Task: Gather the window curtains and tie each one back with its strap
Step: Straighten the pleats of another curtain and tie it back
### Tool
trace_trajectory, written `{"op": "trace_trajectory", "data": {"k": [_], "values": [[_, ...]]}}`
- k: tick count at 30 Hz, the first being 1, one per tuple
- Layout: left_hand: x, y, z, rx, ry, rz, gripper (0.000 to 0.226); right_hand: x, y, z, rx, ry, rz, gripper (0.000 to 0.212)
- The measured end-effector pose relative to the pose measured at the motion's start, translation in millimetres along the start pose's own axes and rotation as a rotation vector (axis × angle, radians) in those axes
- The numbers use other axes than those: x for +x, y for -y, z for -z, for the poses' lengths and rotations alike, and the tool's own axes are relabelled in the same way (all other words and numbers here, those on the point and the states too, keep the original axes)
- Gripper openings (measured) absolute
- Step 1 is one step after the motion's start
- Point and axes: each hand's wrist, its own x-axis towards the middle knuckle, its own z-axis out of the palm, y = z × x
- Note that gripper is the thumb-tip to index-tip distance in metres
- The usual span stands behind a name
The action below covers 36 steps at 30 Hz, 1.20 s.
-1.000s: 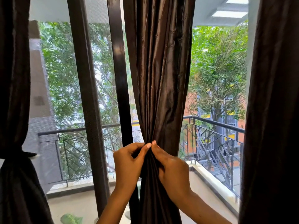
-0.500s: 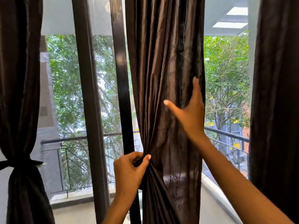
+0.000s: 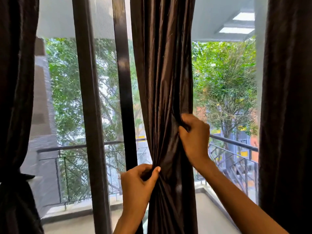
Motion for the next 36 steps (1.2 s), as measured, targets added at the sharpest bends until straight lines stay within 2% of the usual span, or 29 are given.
{"op": "trace_trajectory", "data": {"k": [3, 5, 10, 13, 16, 19, 22, 24, 27, 28, 30, 32, 34, 36], "values": [[-4.6, -2.1, -5.3, -0.039, 0.011, -0.005, 0.026, -40.7, -5.3, 16.1, -0.064, 0.022, 0.010, 0.053], [-7.2, -4.0, -6.6, -0.074, 0.016, -0.011, 0.029, -67.8, -7.2, 23.3, -0.114, 0.030, 0.064, 0.061], [-11.7, -5.1, -9.8, -0.117, 0.008, 0.004, 0.022, -103.2, -14.4, 28.7, -0.109, 0.072, 0.093, 0.071], [-12.7, -5.9, -10.9, -0.124, 0.003, 0.018, 0.013, -114.8, -13.7, 28.1, -0.134, 0.154, 0.017, 0.086], [-14.0, -7.4, -10.8, -0.122, 0.018, 0.028, 0.001, -134.3, -15.3, 24.4, -0.137, 0.211, -0.037, 0.092], [-14.3, -10.4, -9.6, -0.124, -0.006, 0.031, 0.003, -150.1, -16.0, 20.3, -0.070, 0.266, -0.106, 0.092], [-15.3, -13.9, -9.8, -0.120, -0.021, 0.045, 0.007, -160.8, -15.3, 13.9, -0.061, 0.303, -0.071, 0.091], [-14.8, -13.4, -10.3, -0.089, -0.047, 0.061, 0.016, -161.7, -15.1, 12.2, -0.028, 0.338, -0.043, 0.083], [-8.7, -7.6, -8.4, 0.011, -0.062, 0.026, 0.011, -153.5, -9.5, 18.9, 0.035, 0.410, 0.006, 0.063], [-5.7, -5.1, -6.4, 0.029, -0.058, 0.024, 0.008, -148.7, -6.4, 22.3, 0.095, 0.380, -0.008, 0.051], [-1.2, -1.4, -2.1, 0.037, -0.059, 0.034, 0.006, -131.9, -3.1, 27.9, 0.224, 0.136, -0.054, 0.036], [0.7, -0.7, 0.5, 0.014, -0.065, 0.067, 0.010, -107.4, -3.7, 28.8, 0.227, -0.048, -0.093, 0.048], [0.5, -0.2, 2.2, -0.002, -0.065, 0.090, 0.012, -86.3, -4.3, 22.8, 0.259, -0.017, -0.170, 0.059], [-0.9, 0.1, 2.6, 0.003, -0.061, 0.097, 0.013, -83.5, -7.6, 14.6, 0.195, 0.051, -0.125, 0.047]]}}
